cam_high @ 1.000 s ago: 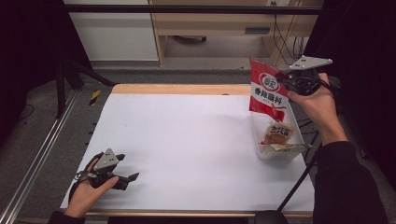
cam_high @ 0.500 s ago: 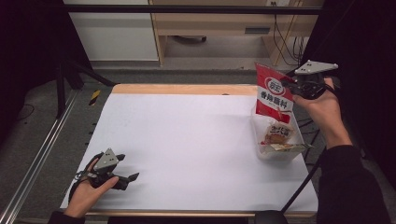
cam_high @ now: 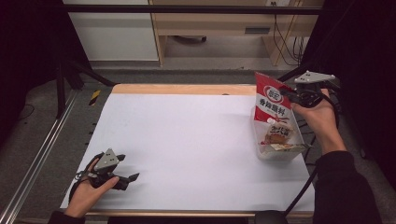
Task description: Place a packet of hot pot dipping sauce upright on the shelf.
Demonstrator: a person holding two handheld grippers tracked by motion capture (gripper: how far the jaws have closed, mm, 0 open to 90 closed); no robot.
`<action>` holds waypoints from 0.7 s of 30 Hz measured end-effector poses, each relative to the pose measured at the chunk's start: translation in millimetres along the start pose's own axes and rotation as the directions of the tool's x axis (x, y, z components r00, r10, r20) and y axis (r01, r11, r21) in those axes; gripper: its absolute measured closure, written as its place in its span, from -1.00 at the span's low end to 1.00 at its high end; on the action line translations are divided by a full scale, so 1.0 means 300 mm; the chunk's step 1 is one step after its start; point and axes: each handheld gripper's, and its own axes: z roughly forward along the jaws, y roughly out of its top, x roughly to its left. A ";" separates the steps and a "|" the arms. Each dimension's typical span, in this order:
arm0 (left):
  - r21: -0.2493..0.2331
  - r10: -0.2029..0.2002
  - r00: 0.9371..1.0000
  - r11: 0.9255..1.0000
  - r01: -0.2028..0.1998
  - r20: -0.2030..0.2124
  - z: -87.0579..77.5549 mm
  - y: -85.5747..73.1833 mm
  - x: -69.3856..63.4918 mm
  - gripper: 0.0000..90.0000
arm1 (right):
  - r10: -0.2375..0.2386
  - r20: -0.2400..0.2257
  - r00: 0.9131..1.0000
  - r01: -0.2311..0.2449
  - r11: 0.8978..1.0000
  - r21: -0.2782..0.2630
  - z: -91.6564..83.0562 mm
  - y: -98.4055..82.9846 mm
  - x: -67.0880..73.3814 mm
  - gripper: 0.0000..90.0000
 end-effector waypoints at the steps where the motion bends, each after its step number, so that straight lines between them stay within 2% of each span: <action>1: 0.000 0.000 1.000 1.000 0.000 0.000 0.000 0.000 0.000 -0.79 | 0.000 0.000 1.000 0.000 1.000 0.000 0.000 0.000 0.000 1.00; 3: 0.003 0.002 1.000 1.000 -0.002 0.003 0.002 0.001 -0.003 -0.79 | 0.030 -0.009 1.000 -0.030 0.999 -0.024 -0.014 -0.025 -0.009 1.00; 9: 0.004 0.004 1.000 1.000 -0.004 0.005 0.002 0.002 -0.006 -0.79 | 0.058 -0.018 0.998 -0.058 0.998 -0.025 -0.037 -0.060 -0.018 1.00; 21: 0.009 0.008 1.000 1.000 -0.008 0.008 0.004 0.002 -0.007 -0.79 | 0.072 -0.018 0.997 -0.072 0.997 -0.017 -0.071 -0.112 -0.024 1.00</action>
